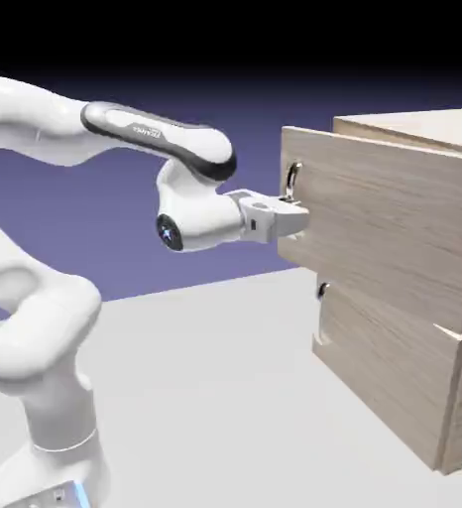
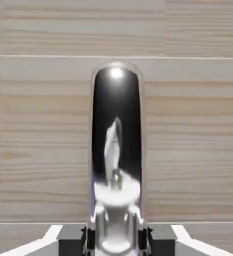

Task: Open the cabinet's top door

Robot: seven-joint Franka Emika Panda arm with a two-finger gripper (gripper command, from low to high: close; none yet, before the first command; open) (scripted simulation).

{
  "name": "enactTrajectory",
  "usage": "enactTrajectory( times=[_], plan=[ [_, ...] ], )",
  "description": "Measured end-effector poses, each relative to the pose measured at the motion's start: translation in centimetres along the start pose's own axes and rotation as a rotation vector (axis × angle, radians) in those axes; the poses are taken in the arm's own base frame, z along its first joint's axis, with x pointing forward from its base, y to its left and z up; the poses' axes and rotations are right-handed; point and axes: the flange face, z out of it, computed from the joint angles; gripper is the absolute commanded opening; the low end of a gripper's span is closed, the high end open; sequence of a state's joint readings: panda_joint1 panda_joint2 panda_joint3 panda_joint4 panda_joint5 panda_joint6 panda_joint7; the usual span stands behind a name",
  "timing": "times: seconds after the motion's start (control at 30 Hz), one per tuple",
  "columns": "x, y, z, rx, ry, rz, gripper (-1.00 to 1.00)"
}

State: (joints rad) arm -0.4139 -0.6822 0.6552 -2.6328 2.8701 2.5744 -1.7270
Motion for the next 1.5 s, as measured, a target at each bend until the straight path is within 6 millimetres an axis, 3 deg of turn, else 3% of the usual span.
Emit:
enactTrajectory(
  times=[0.43,1.0,1.23,1.5],
  plan=[
    [3.1,3.1,-8.3,0.167,-0.168,-0.001,-1.00],
    [8.0,8.0,-15.9,0.348,-0.349,0.000,-1.00],
    [10.9,10.9,-19.0,0.440,-0.440,0.000,-1.00],
    [15.8,15.8,-22.6,0.576,-0.576,0.000,-1.00]
  ],
)
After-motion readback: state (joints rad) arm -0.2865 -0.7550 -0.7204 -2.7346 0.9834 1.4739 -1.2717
